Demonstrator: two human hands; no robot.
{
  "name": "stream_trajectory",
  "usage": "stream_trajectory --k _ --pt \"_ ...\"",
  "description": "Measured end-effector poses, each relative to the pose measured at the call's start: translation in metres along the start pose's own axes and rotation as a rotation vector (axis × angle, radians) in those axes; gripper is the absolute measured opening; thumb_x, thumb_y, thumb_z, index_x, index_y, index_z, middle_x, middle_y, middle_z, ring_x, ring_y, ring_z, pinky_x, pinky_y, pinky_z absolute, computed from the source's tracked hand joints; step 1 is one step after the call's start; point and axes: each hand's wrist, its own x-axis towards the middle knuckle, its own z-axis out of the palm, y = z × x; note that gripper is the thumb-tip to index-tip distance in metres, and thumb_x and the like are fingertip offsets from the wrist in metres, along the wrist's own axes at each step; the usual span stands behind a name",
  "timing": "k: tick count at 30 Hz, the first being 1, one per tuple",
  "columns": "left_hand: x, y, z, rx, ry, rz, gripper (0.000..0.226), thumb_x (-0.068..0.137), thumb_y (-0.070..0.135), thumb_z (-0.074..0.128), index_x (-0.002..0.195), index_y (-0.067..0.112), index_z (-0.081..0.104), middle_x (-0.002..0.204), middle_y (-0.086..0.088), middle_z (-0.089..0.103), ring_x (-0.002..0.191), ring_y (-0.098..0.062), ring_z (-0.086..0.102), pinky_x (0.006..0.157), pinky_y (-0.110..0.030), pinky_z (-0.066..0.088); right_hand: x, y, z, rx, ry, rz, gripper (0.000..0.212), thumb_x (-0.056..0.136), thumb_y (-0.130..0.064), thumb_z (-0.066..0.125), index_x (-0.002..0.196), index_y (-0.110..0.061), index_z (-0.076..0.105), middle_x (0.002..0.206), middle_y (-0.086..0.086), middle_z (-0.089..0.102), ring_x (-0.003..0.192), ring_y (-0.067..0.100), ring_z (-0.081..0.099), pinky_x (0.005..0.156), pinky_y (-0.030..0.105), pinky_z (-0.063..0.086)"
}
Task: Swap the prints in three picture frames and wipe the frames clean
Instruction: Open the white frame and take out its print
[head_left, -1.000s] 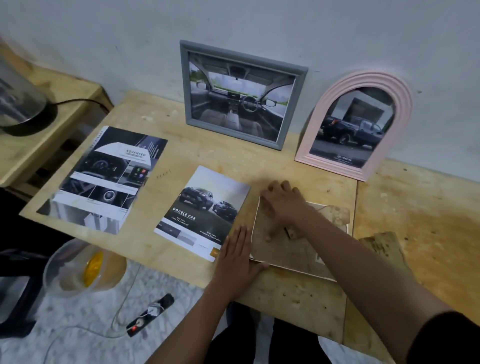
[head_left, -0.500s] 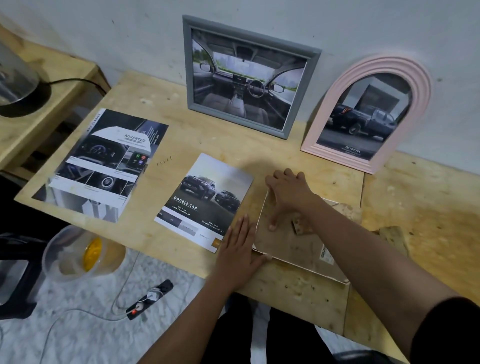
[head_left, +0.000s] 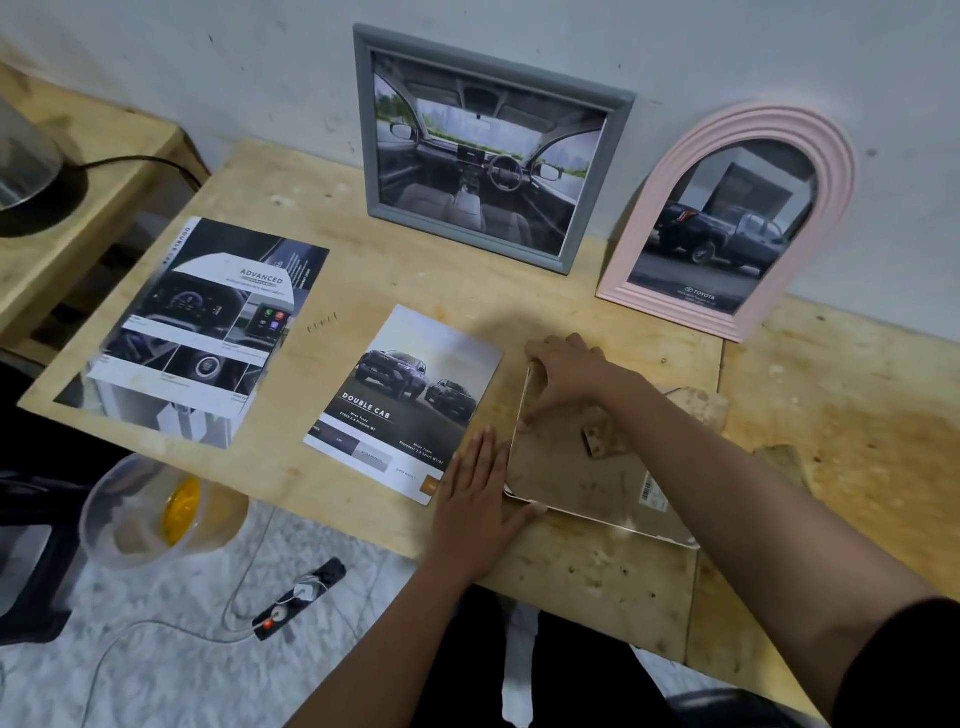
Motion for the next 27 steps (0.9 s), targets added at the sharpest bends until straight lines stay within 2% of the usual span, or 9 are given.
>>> stream_trajectory --k 3,6,8,10,14,18,22,25,27 --pt "0.000 0.001 0.000 -0.032 0.029 -0.003 0.089 0.085 0.076 0.014 0.147 0.013 0.021 0.154 -0.002 0.020 0.141 -0.013 0.012 0.113 -0.029 -0.001 0.000 0.000 0.000 0.012 0.039 -0.013 0.064 0.068 -0.051 0.074 0.114 -0.021 0.040 0.120 0.005 0.044 0.112 0.024 0.034 0.085 0.036 0.028" --pt "0.000 0.002 -0.003 -0.045 0.061 0.036 0.096 0.073 0.083 0.001 0.145 0.021 -0.010 0.151 0.008 -0.018 0.141 -0.007 -0.019 0.109 -0.022 -0.022 -0.001 0.001 0.000 0.034 0.052 -0.026 0.058 0.070 -0.050 0.073 0.108 -0.022 0.040 0.112 0.004 0.044 0.101 0.018 0.033 0.081 0.032 0.027" --pt "-0.001 0.002 -0.005 -0.056 0.054 0.023 0.097 0.064 0.084 -0.006 0.139 0.025 -0.021 0.145 0.013 -0.029 0.136 -0.005 -0.027 0.107 -0.022 -0.025 -0.003 0.000 -0.003 0.045 0.065 -0.052 0.052 0.072 -0.049 0.072 0.100 -0.023 0.037 0.103 0.002 0.042 0.094 0.016 0.034 0.077 0.030 0.028" --pt "-0.001 0.005 -0.006 -0.059 0.071 -0.003 0.101 0.062 0.086 -0.008 0.141 0.024 -0.019 0.146 0.013 -0.026 0.137 -0.004 -0.025 0.109 -0.024 -0.022 -0.005 -0.003 -0.007 0.048 0.079 -0.086 0.045 0.076 -0.045 0.069 0.095 -0.021 0.037 0.097 0.001 0.041 0.089 0.017 0.037 0.074 0.030 0.028" --pt "0.000 0.009 -0.004 -0.085 0.090 -0.030 0.108 0.063 0.087 -0.003 0.150 0.022 -0.002 0.153 0.011 -0.016 0.137 -0.003 -0.022 0.110 -0.026 -0.019 -0.004 -0.006 -0.012 0.067 0.085 -0.111 0.038 0.076 -0.040 0.069 0.085 -0.018 0.039 0.089 0.001 0.041 0.082 0.017 0.037 0.069 0.029 0.029" --pt "-0.001 0.013 -0.007 -0.099 0.071 -0.044 0.105 0.066 0.084 0.008 0.150 0.023 -0.002 0.158 0.008 -0.010 0.136 -0.001 -0.023 0.110 -0.026 -0.020 0.002 -0.008 -0.011 0.160 0.064 -0.098 0.042 0.073 -0.034 0.072 0.068 -0.022 0.032 0.073 -0.002 0.036 0.073 0.016 0.035 0.060 0.028 0.027" --pt "0.000 0.011 -0.006 -0.134 0.086 -0.052 0.108 0.063 0.088 0.009 0.150 0.025 -0.003 0.159 0.007 -0.005 0.139 -0.002 -0.018 0.110 -0.025 -0.020 0.009 -0.013 -0.011 0.255 0.025 -0.061 0.042 0.072 -0.030 0.074 0.065 -0.022 0.033 0.069 -0.003 0.036 0.066 0.012 0.033 0.058 0.025 0.028" --pt "0.001 0.010 -0.004 -0.173 0.089 -0.046 0.112 0.058 0.092 0.005 0.149 0.028 -0.003 0.159 0.005 -0.002 0.143 -0.005 -0.011 0.112 -0.028 -0.015 0.013 -0.016 -0.006 0.229 0.042 -0.036 0.039 0.072 -0.033 0.073 0.067 -0.023 0.036 0.071 -0.003 0.039 0.069 0.013 0.038 0.058 0.024 0.031" --pt "0.001 0.010 -0.004 -0.189 0.089 -0.046 0.111 0.058 0.092 0.010 0.149 0.028 -0.001 0.159 0.005 -0.002 0.145 -0.008 -0.008 0.112 -0.029 -0.014 0.014 -0.016 -0.003 0.194 0.065 -0.026 0.038 0.072 -0.036 0.071 0.067 -0.025 0.035 0.072 -0.004 0.040 0.071 0.013 0.040 0.061 0.026 0.032"
